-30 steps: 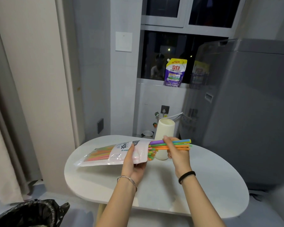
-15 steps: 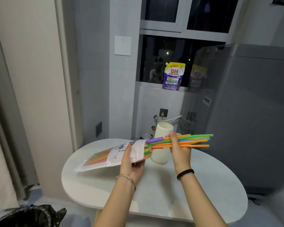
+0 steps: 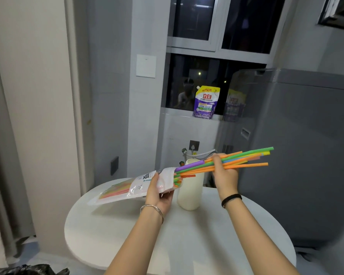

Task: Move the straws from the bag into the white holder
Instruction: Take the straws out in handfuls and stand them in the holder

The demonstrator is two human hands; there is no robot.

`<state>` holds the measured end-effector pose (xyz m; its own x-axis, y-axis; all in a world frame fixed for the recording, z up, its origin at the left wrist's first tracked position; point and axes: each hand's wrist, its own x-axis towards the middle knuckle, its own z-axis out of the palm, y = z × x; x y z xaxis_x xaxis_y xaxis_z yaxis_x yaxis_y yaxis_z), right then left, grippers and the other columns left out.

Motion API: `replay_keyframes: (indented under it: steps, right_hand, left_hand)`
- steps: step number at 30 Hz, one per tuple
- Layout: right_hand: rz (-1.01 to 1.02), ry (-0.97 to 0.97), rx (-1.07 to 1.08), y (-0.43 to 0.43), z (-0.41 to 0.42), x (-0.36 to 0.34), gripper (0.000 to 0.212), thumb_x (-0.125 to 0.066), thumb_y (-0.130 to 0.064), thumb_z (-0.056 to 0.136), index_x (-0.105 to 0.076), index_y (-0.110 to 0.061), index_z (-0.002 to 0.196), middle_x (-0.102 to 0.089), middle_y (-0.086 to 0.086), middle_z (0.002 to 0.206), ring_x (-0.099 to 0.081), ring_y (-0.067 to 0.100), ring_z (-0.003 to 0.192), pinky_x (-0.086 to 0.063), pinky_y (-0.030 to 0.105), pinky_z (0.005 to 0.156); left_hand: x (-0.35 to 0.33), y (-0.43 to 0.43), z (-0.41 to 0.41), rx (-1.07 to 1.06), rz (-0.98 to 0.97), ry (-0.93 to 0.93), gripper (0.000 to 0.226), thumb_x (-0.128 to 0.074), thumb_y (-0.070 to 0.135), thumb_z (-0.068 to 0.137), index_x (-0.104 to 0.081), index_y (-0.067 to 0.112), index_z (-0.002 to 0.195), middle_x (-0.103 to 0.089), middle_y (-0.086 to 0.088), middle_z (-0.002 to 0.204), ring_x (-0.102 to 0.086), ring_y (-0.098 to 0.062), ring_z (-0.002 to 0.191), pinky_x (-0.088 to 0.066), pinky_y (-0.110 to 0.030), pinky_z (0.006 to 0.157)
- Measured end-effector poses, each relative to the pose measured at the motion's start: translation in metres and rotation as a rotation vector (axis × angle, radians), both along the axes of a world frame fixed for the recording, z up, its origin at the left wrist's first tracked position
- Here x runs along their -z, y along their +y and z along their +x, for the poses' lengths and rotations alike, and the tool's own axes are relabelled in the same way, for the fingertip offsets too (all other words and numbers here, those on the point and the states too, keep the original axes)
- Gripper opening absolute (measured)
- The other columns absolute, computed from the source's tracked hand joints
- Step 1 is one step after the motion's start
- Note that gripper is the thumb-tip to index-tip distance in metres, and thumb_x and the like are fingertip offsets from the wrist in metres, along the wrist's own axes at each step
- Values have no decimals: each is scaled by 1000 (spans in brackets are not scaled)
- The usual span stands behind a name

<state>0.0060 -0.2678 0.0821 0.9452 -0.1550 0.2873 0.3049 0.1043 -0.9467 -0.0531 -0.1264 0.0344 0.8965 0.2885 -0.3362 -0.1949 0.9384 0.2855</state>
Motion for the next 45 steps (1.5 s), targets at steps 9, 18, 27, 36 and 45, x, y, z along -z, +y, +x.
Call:
replay_keyframes:
  steps: [9, 18, 27, 36, 45]
  right_hand:
    - [-66, -140, 33, -23, 22, -32, 11, -55, -21, 91, -63, -22, 84, -68, 6, 90, -65, 26, 89, -53, 42, 80]
    - [-57, -223, 67, -47, 43, -56, 15, -54, -15, 91, -61, -19, 79, -65, 0, 81, -63, 15, 77, -52, 32, 71]
    - [-164, -273, 141, -57, 64, -60, 16, -51, -22, 94, -63, -11, 88, -62, -12, 76, -62, 2, 66, -46, 9, 52]
    - [-344, -222, 139, -35, 86, -52, 21, -54, -28, 91, -65, -10, 89, -66, 1, 76, -63, 14, 71, -54, 33, 66]
    - [-636, -227, 34, 1, 109, -42, 37, -52, -28, 91, -63, 5, 82, -66, 25, 75, -64, 35, 71, -56, 45, 71]
  left_hand:
    - [-8, 2, 25, 5, 4, -4, 28, -64, 24, 92, -54, 12, 116, -66, -10, 91, -63, -24, 81, -55, -39, 84]
    - [-14, 8, 46, -11, -60, -30, 24, -63, 24, 93, -56, 12, 112, -64, -7, 92, -62, -20, 79, -60, -33, 56]
    - [-7, 16, 65, -58, 90, 5, 31, -62, 17, 93, -49, 14, 121, -63, -7, 96, -61, -21, 80, -54, -36, 82]
    - [5, 20, 68, -43, 61, 13, 28, -60, 17, 94, -48, 15, 119, -63, -5, 91, -61, -18, 79, -58, -27, 53]
    - [14, 44, 74, -71, 101, -4, 29, -61, 18, 94, -50, 17, 121, -65, -5, 95, -63, -18, 82, -58, -28, 49]
